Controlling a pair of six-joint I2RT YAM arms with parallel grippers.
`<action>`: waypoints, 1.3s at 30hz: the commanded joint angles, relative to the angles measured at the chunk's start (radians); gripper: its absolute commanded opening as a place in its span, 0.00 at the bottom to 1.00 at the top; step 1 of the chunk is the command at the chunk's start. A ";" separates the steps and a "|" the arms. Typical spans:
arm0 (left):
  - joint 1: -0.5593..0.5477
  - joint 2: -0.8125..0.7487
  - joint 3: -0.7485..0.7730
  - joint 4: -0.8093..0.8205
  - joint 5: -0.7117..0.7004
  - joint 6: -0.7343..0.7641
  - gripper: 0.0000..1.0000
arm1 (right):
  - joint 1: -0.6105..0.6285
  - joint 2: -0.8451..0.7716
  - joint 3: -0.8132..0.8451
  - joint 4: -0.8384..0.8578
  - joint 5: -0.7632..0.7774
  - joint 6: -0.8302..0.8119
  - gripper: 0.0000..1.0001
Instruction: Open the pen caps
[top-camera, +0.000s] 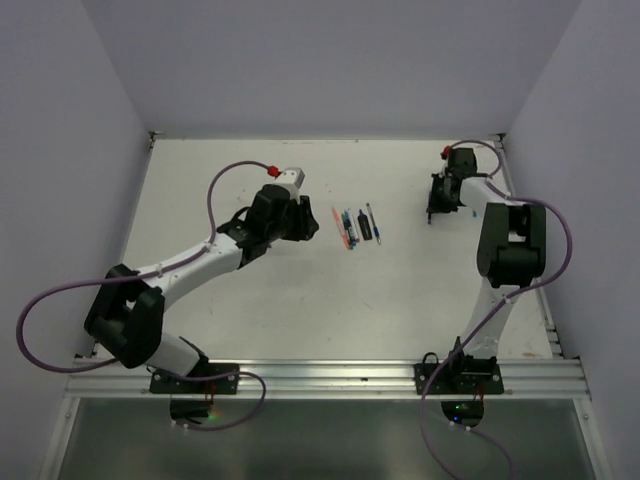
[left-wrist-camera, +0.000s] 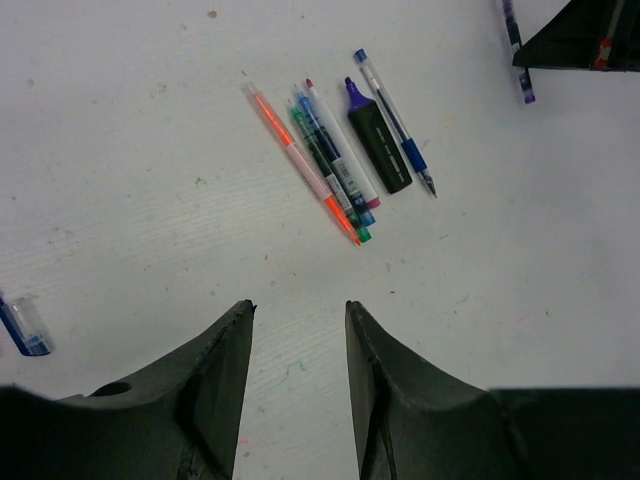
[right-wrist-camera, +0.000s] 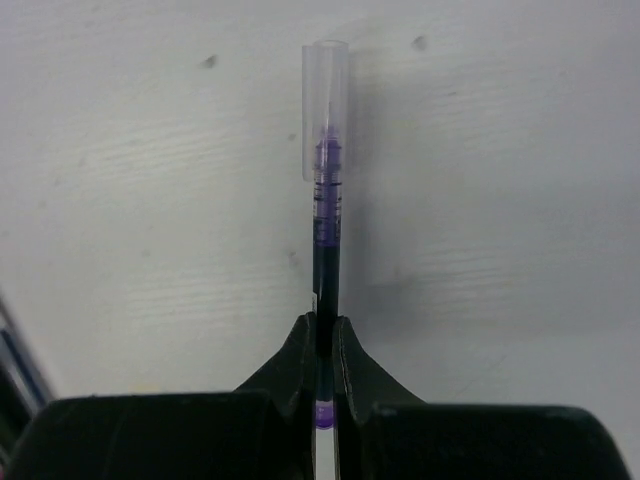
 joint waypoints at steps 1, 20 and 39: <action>-0.006 -0.063 0.016 -0.041 0.003 -0.013 0.45 | 0.109 -0.199 -0.057 -0.041 -0.006 0.005 0.00; 0.003 -0.184 0.027 -0.047 0.225 -0.200 0.54 | 0.700 -0.727 -0.410 -0.061 -0.106 0.180 0.00; 0.048 -0.099 -0.007 0.006 0.288 -0.241 0.59 | 0.760 -0.781 -0.396 -0.024 -0.153 0.220 0.00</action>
